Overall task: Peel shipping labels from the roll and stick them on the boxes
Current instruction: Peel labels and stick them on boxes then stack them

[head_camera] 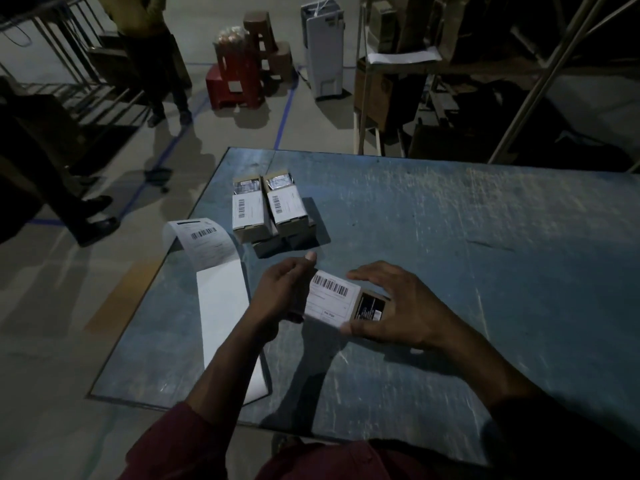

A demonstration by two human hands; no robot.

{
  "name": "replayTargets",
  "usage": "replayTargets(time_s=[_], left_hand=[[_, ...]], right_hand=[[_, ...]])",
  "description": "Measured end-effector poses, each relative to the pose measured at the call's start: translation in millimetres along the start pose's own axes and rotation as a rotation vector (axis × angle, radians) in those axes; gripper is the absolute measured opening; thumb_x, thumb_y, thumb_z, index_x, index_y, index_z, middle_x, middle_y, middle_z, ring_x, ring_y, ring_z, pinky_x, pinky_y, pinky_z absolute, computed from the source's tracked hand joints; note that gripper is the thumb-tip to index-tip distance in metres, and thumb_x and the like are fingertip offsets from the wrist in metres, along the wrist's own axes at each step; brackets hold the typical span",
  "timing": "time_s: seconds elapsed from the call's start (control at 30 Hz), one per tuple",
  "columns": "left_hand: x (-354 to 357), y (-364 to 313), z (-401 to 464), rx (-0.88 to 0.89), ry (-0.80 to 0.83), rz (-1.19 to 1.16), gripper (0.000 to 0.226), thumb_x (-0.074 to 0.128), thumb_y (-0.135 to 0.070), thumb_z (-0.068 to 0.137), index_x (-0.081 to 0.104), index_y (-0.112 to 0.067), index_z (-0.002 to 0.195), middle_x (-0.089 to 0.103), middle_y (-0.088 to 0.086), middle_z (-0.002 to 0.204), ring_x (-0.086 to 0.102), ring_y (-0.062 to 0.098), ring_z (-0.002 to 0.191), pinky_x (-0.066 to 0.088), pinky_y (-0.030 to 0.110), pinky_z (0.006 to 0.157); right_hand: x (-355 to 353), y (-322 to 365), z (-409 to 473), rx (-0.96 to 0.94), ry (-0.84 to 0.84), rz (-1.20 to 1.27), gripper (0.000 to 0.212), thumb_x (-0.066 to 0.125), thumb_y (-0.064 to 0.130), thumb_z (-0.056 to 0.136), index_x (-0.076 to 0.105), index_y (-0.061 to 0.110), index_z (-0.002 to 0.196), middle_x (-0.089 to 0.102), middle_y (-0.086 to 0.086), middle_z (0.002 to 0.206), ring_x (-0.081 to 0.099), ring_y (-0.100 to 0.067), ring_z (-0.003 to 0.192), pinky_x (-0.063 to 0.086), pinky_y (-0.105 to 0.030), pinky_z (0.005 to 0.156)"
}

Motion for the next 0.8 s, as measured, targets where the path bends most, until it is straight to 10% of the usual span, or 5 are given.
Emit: replayTargets(time_s=[0.27, 0.4, 0.53, 0.8], left_hand=[[-26, -24, 29, -0.06, -0.055, -0.039, 0.055, 0.05, -0.067, 0.099, 0.071, -0.018, 0.113, 0.08, 0.008, 0.098, 0.074, 0.028, 0.086, 0.054, 0.034, 0.068], [-43, -34, 44, 0.002, -0.15, -0.175, 0.056, 0.055, -0.07, 0.096, 0.063, -0.025, 0.128, 0.073, 0.002, 0.112, 0.073, 0.026, 0.095, 0.061, 0.041, 0.067], [-57, -30, 57, 0.049, -0.188, -0.198, 0.039, 0.066, -0.056, 0.097, 0.065, -0.025, 0.12, 0.074, 0.002, 0.103, 0.069, 0.021, 0.081, 0.061, 0.049, 0.077], [-60, -6, 79, -0.015, -0.158, -0.206, 0.013, 0.069, -0.037, 0.1, 0.072, -0.024, 0.105, 0.078, 0.006, 0.101, 0.068, 0.017, 0.072, 0.054, 0.033, 0.065]], right_hand=[[-3, 11, 31, -0.178, -0.15, -0.07, 0.077, 0.089, 0.052, 0.068, 0.064, 0.026, 0.135, 0.067, 0.013, 0.128, 0.065, 0.0, 0.106, 0.057, -0.021, 0.092], [-22, 6, 68, 0.027, -0.195, 0.042, 0.077, 0.092, 0.049, 0.064, 0.066, 0.028, 0.133, 0.066, 0.02, 0.121, 0.066, 0.001, 0.104, 0.051, -0.008, 0.085], [-42, -20, 134, 0.273, -0.353, 0.062, 0.07, 0.093, 0.045, 0.065, 0.071, 0.024, 0.128, 0.073, 0.005, 0.126, 0.069, -0.011, 0.107, 0.057, -0.029, 0.092], [-8, -49, 235, 0.551, -0.333, 0.028, 0.062, 0.088, 0.047, 0.062, 0.072, 0.028, 0.119, 0.071, -0.005, 0.125, 0.068, -0.024, 0.104, 0.05, -0.028, 0.073]])
Point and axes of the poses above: each hand's wrist, its own z-axis towards the middle knuckle, its own x-axis out of the palm, y = z × x, the point moved 3 cm from there along z, towards the middle knuckle
